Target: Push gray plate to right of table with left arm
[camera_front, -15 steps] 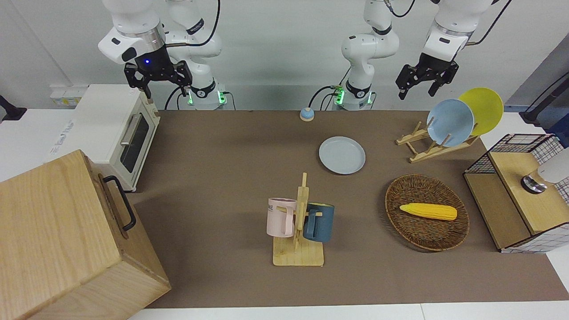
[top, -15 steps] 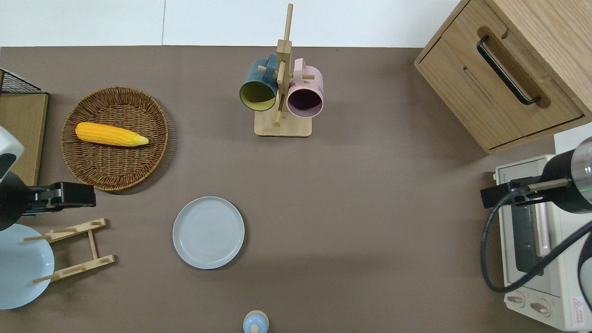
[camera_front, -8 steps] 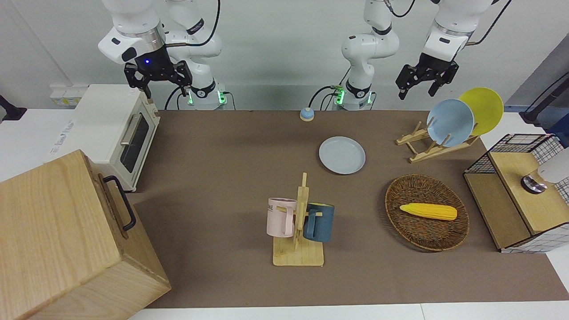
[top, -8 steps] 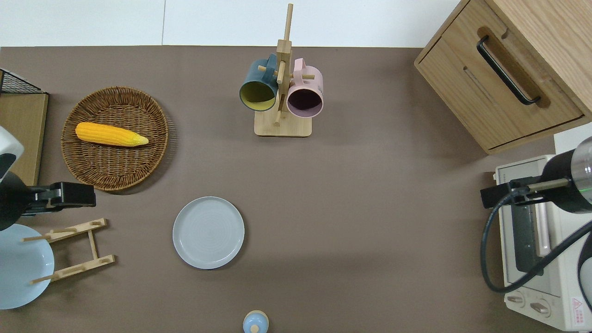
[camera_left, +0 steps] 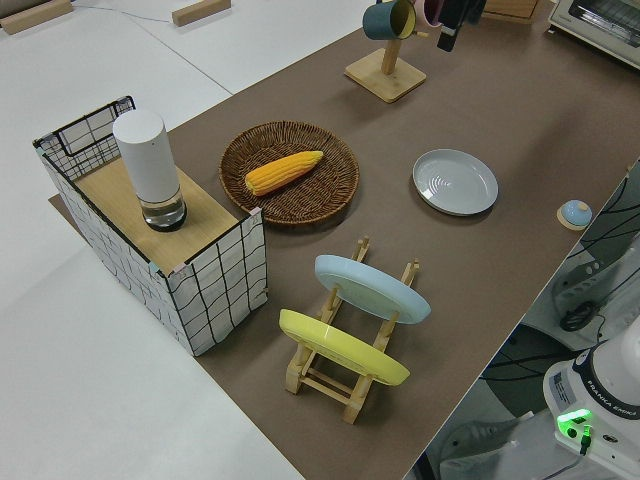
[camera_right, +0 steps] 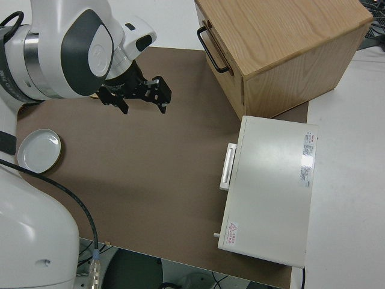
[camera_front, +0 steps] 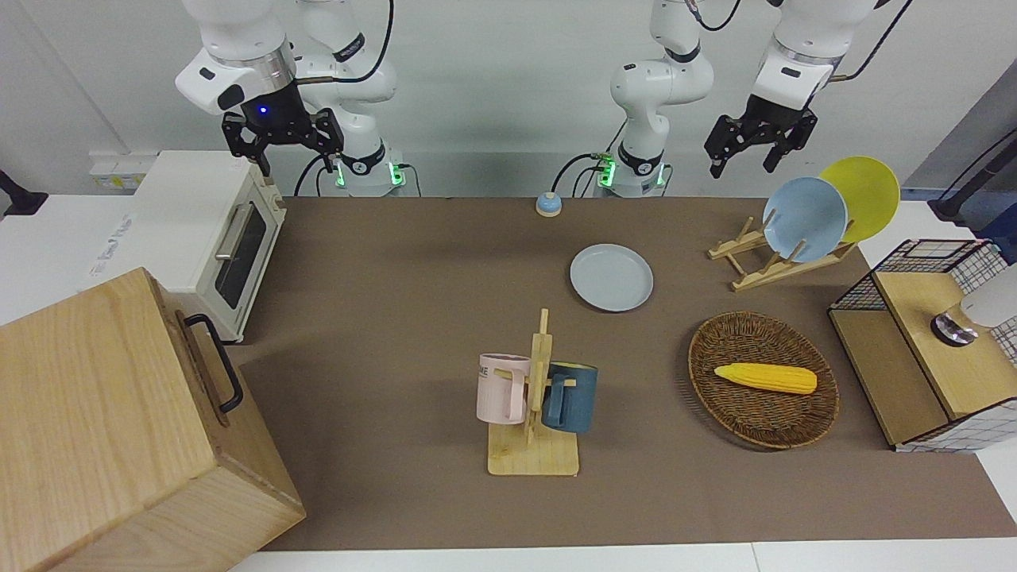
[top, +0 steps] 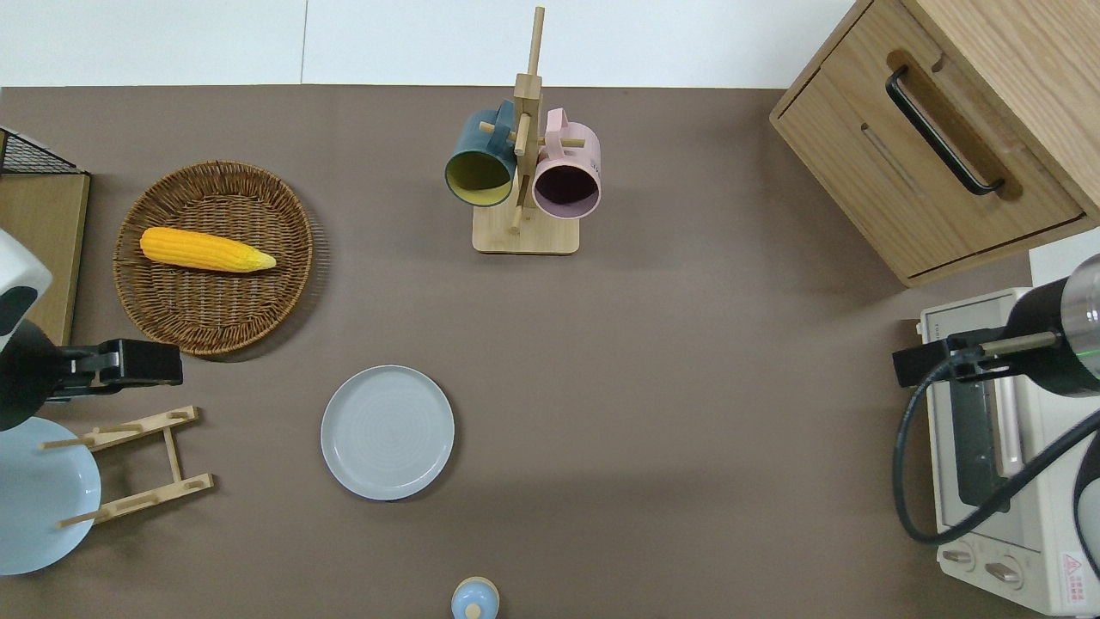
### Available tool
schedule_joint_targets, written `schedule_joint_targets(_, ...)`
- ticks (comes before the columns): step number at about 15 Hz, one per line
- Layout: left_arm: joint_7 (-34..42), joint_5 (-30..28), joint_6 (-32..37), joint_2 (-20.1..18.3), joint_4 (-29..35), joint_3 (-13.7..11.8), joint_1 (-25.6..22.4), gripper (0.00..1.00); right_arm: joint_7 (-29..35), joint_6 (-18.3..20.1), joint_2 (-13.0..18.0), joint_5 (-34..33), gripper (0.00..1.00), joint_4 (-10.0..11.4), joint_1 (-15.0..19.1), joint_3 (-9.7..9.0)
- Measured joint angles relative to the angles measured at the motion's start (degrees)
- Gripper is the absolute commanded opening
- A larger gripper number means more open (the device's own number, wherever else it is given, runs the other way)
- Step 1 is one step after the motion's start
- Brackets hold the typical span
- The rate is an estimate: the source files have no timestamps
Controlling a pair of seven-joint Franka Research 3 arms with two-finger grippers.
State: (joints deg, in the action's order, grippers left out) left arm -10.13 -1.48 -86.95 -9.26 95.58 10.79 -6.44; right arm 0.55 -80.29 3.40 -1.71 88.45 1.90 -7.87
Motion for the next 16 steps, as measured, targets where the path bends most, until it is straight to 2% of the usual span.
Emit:
schedule_joint_targets(9,0.00,0.00,0.00,-0.21,0.51,-0.15,-0.04,0.99,0.00,0.00,0.00,0.00,0.996,0.00,0.00,0.00)
schedule_joint_targets(16,1.18,-0.39,-0.12,-3.15,7.10,-0.91,-0.04,0.99,0.00,0.00,0.00,0.00,0.996,0.00,0.00,0.00)
